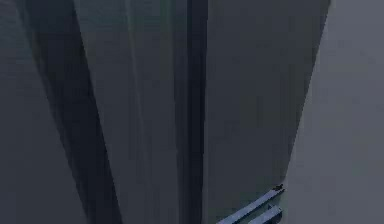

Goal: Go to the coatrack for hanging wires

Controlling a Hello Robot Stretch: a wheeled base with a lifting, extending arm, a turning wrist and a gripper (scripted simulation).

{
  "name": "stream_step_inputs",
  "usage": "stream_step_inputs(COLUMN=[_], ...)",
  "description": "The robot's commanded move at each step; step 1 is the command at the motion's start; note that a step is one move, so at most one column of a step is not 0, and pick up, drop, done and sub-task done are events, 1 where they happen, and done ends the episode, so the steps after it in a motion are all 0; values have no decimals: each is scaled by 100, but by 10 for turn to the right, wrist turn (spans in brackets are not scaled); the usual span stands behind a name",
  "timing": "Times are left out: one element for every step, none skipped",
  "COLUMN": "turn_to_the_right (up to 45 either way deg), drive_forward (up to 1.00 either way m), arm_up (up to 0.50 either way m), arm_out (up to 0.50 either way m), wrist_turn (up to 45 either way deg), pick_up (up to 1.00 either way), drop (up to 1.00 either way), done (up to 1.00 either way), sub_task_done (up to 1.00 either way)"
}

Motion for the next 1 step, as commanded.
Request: stream_step_inputs(turn_to_the_right=[450], drive_forward=[0], arm_up=[0], arm_out=[0], wrist_turn=[0], pick_up=[0], drop=[0], done=[0], sub_task_done=[0])
